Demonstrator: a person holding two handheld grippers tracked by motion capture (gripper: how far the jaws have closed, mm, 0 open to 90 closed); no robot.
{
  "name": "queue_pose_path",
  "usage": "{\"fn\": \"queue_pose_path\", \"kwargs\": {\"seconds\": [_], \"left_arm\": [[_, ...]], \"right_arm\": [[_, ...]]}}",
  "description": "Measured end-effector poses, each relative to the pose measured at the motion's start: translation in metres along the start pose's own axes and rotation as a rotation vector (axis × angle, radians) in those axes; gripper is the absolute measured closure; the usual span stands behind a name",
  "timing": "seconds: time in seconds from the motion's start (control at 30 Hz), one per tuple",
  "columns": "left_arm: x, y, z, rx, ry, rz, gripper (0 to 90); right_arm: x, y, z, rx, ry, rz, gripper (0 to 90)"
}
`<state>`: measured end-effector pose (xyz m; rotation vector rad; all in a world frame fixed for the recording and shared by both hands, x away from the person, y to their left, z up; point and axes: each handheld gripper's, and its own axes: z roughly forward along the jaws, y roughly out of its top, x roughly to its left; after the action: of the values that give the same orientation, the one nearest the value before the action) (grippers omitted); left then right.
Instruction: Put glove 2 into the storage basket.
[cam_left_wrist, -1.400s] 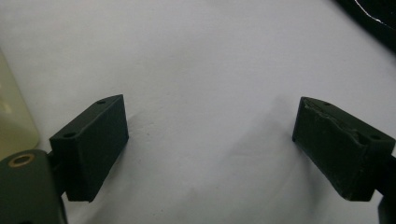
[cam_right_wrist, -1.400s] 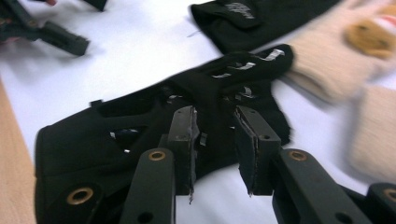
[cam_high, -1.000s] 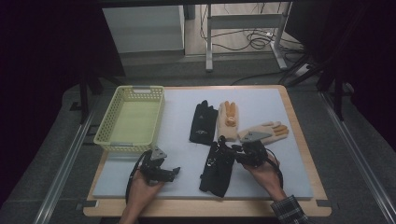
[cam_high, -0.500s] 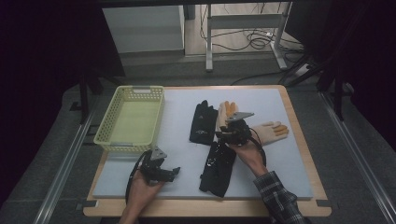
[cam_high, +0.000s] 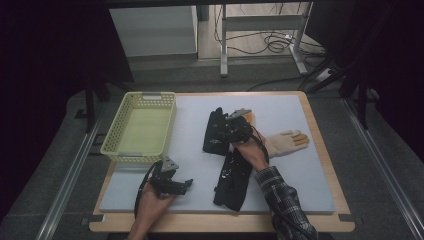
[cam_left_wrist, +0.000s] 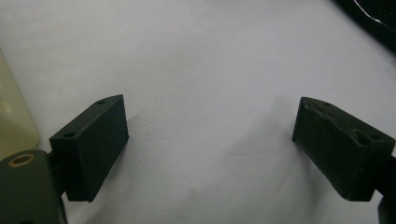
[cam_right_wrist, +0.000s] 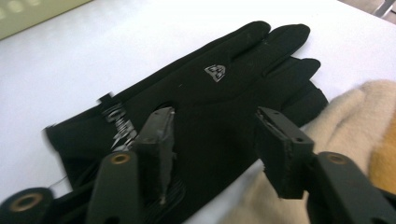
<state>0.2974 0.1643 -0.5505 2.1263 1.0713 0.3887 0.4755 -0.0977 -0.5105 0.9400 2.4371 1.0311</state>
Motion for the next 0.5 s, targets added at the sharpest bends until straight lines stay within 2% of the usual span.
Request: {"fn": "queue_pose_path", "kwargs": {"seconds": [0.2, 0.33, 0.4, 0.43, 0.5], "left_arm": [[0.000, 0.000, 0.000, -0.001, 0.001, -0.001, 10.9], [0.000, 0.000, 0.000, -0.002, 0.000, -0.001, 10.9], [0.000, 0.000, 0.000, -0.002, 0.000, -0.001, 10.9], [0.000, 0.000, 0.000, -0.002, 0.000, -0.001, 10.9], [0.000, 0.000, 0.000, -0.002, 0.000, -0.001, 10.8]], "right_arm": [[-0.005, 0.007, 0.019, 0.026, -0.014, 0.022, 34.6], [-0.004, 0.011, 0.031, 0.053, -0.023, 0.026, 32.2], [-0.004, 0.014, 0.035, 0.084, -0.014, 0.038, 36.0], [-0.004, 0.015, 0.036, 0.096, 0.000, 0.050, 41.1], [-0.003, 0.015, 0.036, 0.098, 0.007, 0.066, 47.2]]}}
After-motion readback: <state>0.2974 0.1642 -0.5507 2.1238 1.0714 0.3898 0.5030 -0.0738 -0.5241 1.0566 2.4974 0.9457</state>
